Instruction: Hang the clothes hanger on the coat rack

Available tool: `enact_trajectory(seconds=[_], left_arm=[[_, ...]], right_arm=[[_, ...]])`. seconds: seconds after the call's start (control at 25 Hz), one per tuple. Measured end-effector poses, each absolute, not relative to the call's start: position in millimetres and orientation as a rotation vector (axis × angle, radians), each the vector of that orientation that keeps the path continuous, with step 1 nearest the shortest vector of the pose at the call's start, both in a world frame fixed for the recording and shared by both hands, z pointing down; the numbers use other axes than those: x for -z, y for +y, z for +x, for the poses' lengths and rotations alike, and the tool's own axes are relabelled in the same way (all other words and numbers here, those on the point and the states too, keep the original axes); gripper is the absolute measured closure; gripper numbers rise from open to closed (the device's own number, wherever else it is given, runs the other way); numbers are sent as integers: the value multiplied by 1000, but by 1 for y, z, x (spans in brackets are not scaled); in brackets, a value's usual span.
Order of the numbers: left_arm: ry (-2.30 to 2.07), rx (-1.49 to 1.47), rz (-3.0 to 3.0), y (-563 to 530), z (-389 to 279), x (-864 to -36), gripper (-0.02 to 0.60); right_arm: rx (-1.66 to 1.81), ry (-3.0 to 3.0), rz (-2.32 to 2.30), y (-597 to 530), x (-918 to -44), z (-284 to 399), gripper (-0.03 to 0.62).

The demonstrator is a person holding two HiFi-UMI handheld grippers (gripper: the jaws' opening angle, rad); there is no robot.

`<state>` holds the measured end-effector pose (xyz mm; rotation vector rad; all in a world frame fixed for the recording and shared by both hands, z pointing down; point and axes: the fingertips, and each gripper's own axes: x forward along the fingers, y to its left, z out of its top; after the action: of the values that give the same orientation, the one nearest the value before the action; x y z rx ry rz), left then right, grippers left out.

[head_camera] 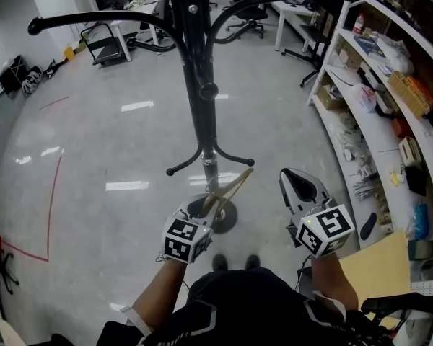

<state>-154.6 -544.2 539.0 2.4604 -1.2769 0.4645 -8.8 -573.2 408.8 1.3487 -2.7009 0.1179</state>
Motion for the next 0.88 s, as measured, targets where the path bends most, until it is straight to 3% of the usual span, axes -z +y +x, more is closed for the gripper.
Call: enact_trajectory(seconds=[0.88], left_arm=[[-1324,-570,2366,-637,-136,-605,529]], right_arm=[[-210,-2675,1240,-623,-451,-26,586]])
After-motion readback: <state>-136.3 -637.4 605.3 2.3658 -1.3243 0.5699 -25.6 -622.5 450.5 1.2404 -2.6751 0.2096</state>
